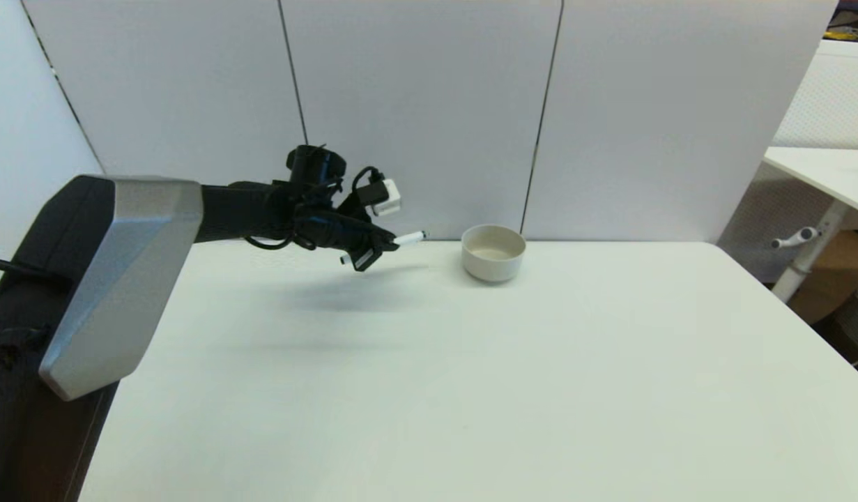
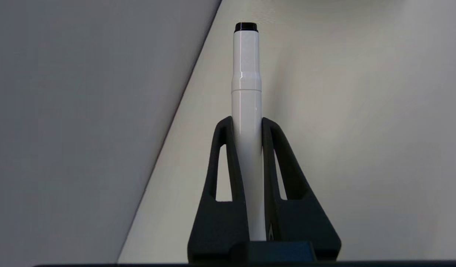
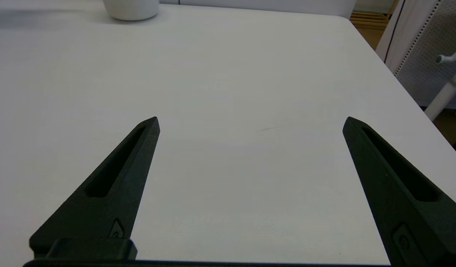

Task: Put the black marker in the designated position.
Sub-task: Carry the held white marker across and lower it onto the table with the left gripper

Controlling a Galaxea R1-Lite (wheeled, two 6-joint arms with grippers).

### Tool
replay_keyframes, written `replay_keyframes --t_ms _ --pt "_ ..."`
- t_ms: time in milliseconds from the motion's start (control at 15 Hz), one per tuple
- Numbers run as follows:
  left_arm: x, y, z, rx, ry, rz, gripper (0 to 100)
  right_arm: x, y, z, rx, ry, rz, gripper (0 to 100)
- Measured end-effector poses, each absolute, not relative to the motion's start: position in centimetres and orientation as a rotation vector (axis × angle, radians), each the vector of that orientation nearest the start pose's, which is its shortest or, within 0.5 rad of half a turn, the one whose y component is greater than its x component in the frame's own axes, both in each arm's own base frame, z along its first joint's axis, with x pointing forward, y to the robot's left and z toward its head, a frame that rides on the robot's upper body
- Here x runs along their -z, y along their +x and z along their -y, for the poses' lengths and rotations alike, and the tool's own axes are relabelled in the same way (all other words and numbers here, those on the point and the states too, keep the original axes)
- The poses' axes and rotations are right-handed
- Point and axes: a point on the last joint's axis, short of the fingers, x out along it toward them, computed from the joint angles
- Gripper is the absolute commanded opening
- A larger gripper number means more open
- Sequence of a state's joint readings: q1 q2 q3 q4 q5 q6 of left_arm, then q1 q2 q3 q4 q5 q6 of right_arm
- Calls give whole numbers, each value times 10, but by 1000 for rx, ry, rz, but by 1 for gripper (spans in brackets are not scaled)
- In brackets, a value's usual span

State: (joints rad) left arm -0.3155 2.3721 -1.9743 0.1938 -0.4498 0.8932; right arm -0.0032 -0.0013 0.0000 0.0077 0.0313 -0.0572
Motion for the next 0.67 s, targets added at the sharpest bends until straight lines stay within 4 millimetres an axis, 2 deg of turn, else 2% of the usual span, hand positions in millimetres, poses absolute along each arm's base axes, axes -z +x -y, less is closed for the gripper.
replay_keyframes --t_ms 267,667 --pt "-137 475 149 974 845 -189 0 -75 -23 -1 -28 -57 -5 100" --pt "-124 479 147 1018 868 -173 0 -75 -23 -1 -28 -57 -6 100"
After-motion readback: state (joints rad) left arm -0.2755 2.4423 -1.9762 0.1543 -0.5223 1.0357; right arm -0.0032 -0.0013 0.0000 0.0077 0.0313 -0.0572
